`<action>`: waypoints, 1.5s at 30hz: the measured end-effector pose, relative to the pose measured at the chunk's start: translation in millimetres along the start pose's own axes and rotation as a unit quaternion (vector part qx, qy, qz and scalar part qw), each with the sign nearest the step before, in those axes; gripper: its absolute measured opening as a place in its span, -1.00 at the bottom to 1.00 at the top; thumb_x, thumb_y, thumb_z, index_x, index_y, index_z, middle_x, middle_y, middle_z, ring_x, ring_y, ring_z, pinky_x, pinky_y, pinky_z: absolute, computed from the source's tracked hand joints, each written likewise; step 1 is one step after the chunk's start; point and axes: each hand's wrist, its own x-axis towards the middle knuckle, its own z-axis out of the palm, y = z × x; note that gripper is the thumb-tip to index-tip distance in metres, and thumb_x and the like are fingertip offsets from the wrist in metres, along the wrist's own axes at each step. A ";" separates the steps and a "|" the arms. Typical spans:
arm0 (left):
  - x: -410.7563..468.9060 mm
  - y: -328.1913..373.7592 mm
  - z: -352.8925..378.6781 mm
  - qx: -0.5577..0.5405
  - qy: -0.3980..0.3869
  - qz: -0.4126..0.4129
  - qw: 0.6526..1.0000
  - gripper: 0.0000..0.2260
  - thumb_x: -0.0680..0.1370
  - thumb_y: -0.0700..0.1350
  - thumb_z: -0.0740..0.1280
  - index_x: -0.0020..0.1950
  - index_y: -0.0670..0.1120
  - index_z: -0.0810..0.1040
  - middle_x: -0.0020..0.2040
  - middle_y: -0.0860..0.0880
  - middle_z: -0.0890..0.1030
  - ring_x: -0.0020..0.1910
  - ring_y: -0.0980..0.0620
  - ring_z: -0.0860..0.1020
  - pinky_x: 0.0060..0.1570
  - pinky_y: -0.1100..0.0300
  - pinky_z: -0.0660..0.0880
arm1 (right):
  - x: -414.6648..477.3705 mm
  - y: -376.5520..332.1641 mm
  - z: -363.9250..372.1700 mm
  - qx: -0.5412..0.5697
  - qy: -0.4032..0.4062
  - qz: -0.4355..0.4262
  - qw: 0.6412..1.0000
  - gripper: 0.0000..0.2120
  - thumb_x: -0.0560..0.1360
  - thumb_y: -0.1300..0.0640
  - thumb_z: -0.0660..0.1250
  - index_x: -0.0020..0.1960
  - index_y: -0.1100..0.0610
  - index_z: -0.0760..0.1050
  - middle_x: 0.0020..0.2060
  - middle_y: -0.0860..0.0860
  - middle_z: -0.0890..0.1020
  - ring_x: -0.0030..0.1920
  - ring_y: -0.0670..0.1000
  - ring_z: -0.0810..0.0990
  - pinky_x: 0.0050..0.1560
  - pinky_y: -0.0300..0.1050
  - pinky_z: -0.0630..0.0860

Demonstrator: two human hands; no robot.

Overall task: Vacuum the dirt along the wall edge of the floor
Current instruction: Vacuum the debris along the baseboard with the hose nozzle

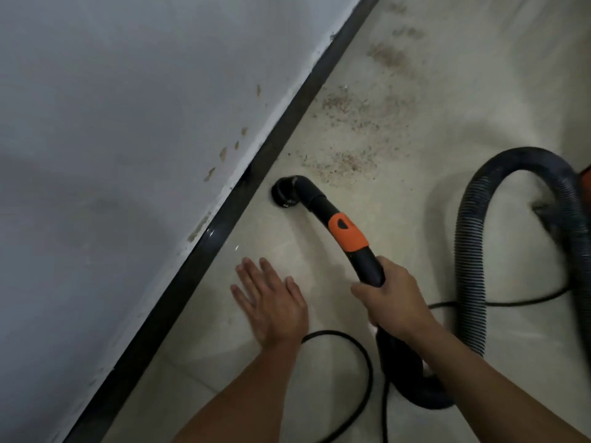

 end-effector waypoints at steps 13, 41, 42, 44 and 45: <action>-1.5 1.6 -0.7 0.002 0.016 0.002 1.000 -0.42 0.58 0.07 -0.07 0.54 -0.19 0.19 0.55 -0.25 0.12 0.56 -0.17 0.01 0.48 -0.21 -0.03 | -8.3 44.5 -12.6 0.065 0.112 0.040 0.991 -0.86 0.39 0.23 0.41 -0.20 0.18 0.43 -0.46 0.26 0.53 -0.56 0.08 0.47 -0.54 -0.06 0.43; -0.8 1.9 -0.5 -0.006 0.022 0.009 1.000 -0.42 0.58 0.07 -0.05 0.52 -0.21 0.23 0.53 -0.28 0.17 0.54 -0.21 0.07 0.47 -0.22 0.01 | -25.5 82.5 -66.5 0.113 0.160 0.093 0.976 -0.83 0.44 0.34 0.40 -0.25 0.27 0.42 -0.62 0.08 0.46 -0.63 0.04 0.41 -0.62 -0.11 0.39; -0.7 1.9 -0.7 -0.006 0.024 0.010 1.000 -0.42 0.58 0.06 -0.05 0.52 -0.21 0.23 0.53 -0.28 0.17 0.54 -0.21 0.07 0.47 -0.22 0.01 | -14.7 75.4 -61.3 0.124 0.160 0.087 0.975 -0.83 0.43 0.33 0.40 -0.26 0.26 0.42 -0.61 0.08 0.46 -0.62 0.05 0.42 -0.60 -0.11 0.40; -0.7 1.7 -0.6 -0.006 0.021 0.010 1.000 -0.42 0.58 0.07 -0.05 0.53 -0.21 0.22 0.54 -0.28 0.16 0.55 -0.21 0.06 0.47 -0.22 0.01 | 7.1 57.6 -48.3 0.151 0.148 0.080 0.974 -0.84 0.43 0.31 0.40 -0.25 0.25 0.43 -0.60 0.07 0.46 -0.62 0.06 0.42 -0.56 -0.09 0.42; -0.7 1.5 -0.4 -0.005 0.020 0.011 1.000 -0.42 0.58 0.07 -0.05 0.53 -0.20 0.21 0.54 -0.27 0.15 0.55 -0.20 0.05 0.47 -0.22 0.01 | 17.1 48.2 -41.7 0.167 0.138 0.076 0.973 -0.85 0.43 0.31 0.40 -0.23 0.25 0.44 -0.59 0.07 0.46 -0.61 0.06 0.42 -0.55 -0.09 0.42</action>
